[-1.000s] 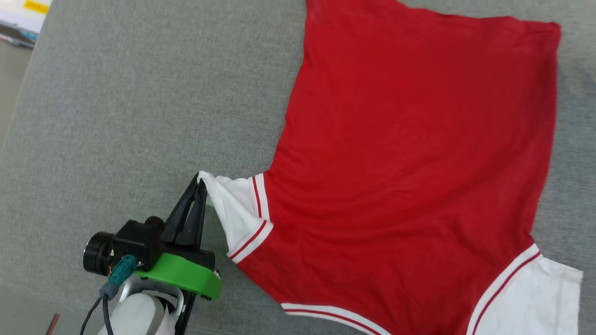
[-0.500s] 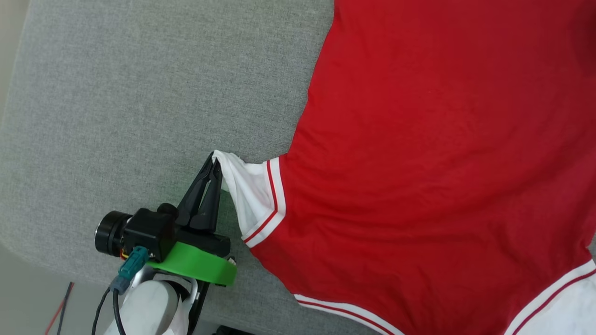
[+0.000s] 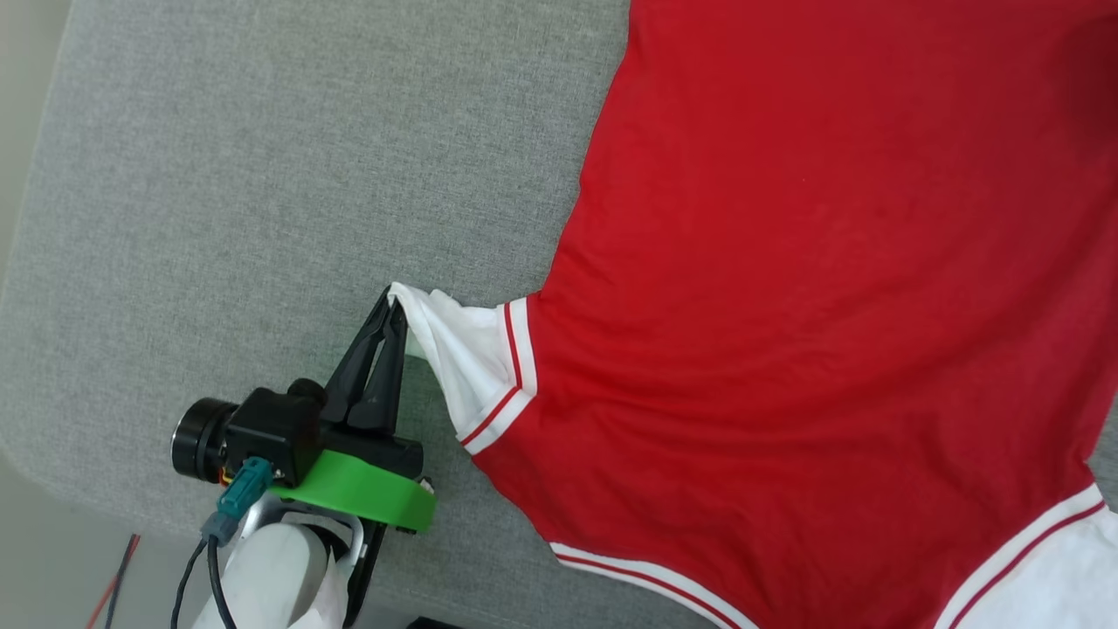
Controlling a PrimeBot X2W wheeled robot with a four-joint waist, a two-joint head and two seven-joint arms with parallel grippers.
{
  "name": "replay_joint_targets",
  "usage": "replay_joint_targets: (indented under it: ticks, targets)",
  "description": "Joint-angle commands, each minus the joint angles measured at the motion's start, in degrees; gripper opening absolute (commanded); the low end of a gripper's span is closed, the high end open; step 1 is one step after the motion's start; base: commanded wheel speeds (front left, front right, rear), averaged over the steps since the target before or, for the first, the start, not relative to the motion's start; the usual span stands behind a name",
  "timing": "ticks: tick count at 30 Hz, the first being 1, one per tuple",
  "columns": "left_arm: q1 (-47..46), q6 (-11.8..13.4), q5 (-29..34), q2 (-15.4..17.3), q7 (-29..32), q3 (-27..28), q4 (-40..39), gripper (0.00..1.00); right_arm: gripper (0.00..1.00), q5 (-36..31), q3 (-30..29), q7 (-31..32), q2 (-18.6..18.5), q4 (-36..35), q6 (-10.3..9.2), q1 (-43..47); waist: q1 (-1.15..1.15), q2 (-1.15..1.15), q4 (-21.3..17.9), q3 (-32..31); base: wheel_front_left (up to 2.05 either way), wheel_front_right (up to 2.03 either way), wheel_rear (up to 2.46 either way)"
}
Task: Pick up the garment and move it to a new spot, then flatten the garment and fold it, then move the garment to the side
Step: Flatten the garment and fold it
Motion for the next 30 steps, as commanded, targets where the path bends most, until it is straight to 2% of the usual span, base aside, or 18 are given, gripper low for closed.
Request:
replay_joint_targets:
  ticks: [1,7,12,16,19,24,30]
  targets:
    - [0.48,-0.39,0.03,-0.73,-0.34,0.71,0.21,0.00,0.00,0.49,0.56,-0.93,-0.20,0.56,-0.05,1.18,-0.01,0.00,-1.10,-2.54,0.00,0.00,0.00]
    - [3.30,-0.87,0.38,-0.70,-0.34,2.33,2.02,0.00,0.00,4.39,4.06,-6.78,-3.64,-3.73,-0.05,3.92,-0.01,0.00,-3.17,-8.95,0.00,0.00,0.00]
    - [6.23,-0.96,0.50,-0.24,-0.34,3.43,3.45,0.00,0.00,9.93,8.56,-10.27,-10.47,-11.44,-0.05,11.77,-0.01,0.00,-5.41,-14.36,0.00,0.00,0.00]
    - [8.84,-0.73,0.29,0.39,-0.34,4.66,4.20,0.00,0.00,13.72,9.88,-12.72,-15.83,-17.81,-0.05,19.43,-0.01,0.00,-8.00,-17.98,0.00,0.00,0.00]
    - [10.52,-0.65,0.13,0.91,-0.34,5.17,4.84,0.00,0.00,16.13,9.69,-14.78,-18.50,-21.64,-0.05,25.84,-0.01,0.00,-9.67,-20.36,0.00,0.00,0.00]
    - [12.48,-0.33,-0.33,1.46,-0.34,5.99,5.89,0.00,0.00,17.88,7.12,-17.66,-20.99,-27.15,-0.05,36.73,-0.01,0.00,-11.82,-22.99,0.00,0.00,0.00]
    - [14.65,-0.04,-0.79,2.08,-0.33,6.51,7.07,0.00,0.00,17.59,1.61,-20.55,-20.18,-31.67,-0.05,52.59,-0.01,0.00,-13.86,-24.93,0.00,0.00,0.00]
